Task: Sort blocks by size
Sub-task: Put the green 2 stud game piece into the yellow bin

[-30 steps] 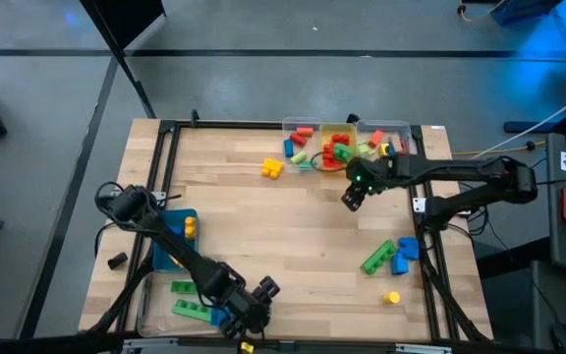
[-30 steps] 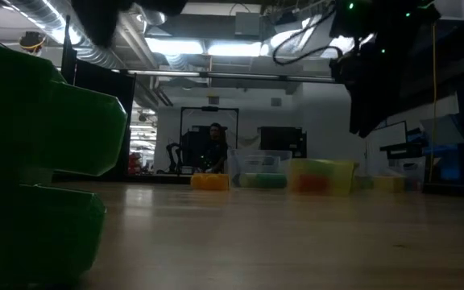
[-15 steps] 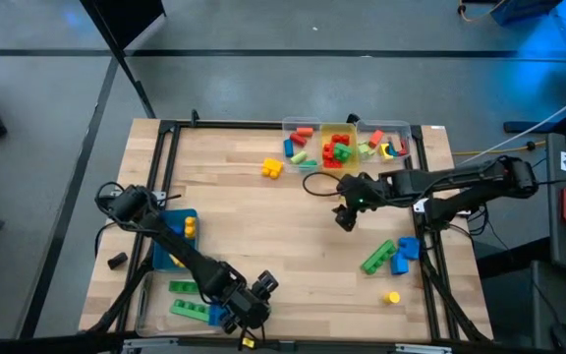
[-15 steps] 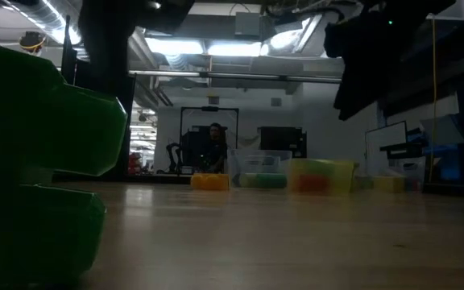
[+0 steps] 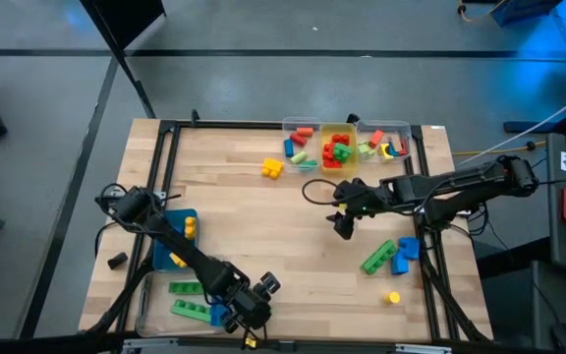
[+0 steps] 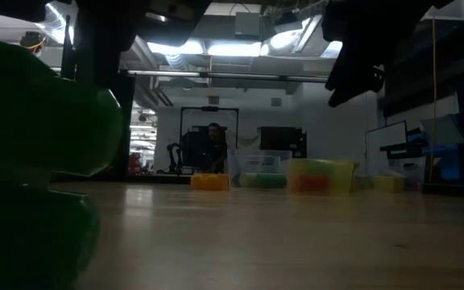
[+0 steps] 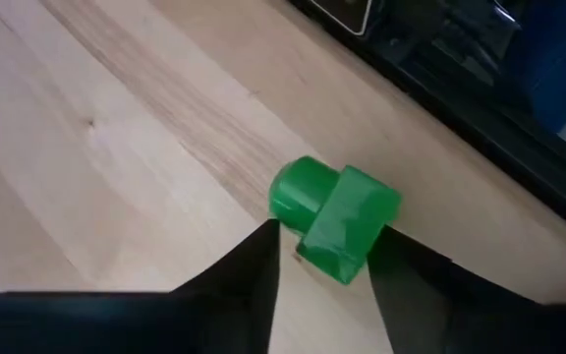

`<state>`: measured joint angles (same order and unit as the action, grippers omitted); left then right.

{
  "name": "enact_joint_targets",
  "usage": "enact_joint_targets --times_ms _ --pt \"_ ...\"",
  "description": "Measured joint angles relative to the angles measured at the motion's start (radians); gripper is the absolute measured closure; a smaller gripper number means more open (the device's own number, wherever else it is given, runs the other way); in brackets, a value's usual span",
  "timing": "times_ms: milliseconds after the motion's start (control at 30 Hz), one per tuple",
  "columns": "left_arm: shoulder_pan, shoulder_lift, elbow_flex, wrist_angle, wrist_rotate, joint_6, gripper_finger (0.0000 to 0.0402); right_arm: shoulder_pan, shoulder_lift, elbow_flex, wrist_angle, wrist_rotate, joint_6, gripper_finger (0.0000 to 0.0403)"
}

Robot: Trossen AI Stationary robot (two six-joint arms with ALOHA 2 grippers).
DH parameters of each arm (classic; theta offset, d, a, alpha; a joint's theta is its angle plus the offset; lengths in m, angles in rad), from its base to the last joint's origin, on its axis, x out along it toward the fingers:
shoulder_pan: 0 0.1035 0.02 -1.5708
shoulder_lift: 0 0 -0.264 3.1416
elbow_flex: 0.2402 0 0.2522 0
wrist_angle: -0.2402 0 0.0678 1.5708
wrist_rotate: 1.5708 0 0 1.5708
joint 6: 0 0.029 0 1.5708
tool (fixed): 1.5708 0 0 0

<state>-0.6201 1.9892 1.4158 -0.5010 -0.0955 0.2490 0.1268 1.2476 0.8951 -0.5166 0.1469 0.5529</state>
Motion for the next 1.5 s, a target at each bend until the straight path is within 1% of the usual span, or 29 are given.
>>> enact_joint_targets --times_ms 367,467,633,800,967,1100,1267,1500 --pt "0.001 -0.001 0.003 -0.004 0.011 0.014 0.0381 -0.002 0.000 0.000 -0.001 0.000 0.000 0.0161" --pt "0.001 -0.003 0.005 -0.011 0.010 0.011 0.0398 -0.002 0.000 0.000 -0.001 0.000 0.000 0.0161" --pt "0.005 -0.003 0.030 -0.040 0.002 0.017 0.0396 -0.002 0.000 0.000 -0.001 -0.001 0.000 0.0162" --pt "0.008 -0.003 0.059 -0.048 -0.039 0.016 0.0400 -0.002 0.000 0.000 -0.002 -0.001 0.000 0.0162" --pt "0.008 -0.003 0.093 -0.045 -0.044 0.016 0.0395 -0.002 0.000 0.000 -0.003 -0.001 0.000 0.0161" --pt "0.008 -0.004 0.119 -0.043 -0.046 0.014 0.0399 -0.002 0.000 0.000 -0.003 -0.001 0.000 0.0161" --pt "0.006 -0.005 0.157 -0.101 -0.045 -0.007 0.0395 -0.002 0.000 0.000 -0.003 -0.004 0.000 0.0162" --pt "0.001 -0.005 0.234 -0.191 -0.045 -0.165 0.0359 -0.002 0.000 0.000 -0.003 -0.008 0.000 0.0162"
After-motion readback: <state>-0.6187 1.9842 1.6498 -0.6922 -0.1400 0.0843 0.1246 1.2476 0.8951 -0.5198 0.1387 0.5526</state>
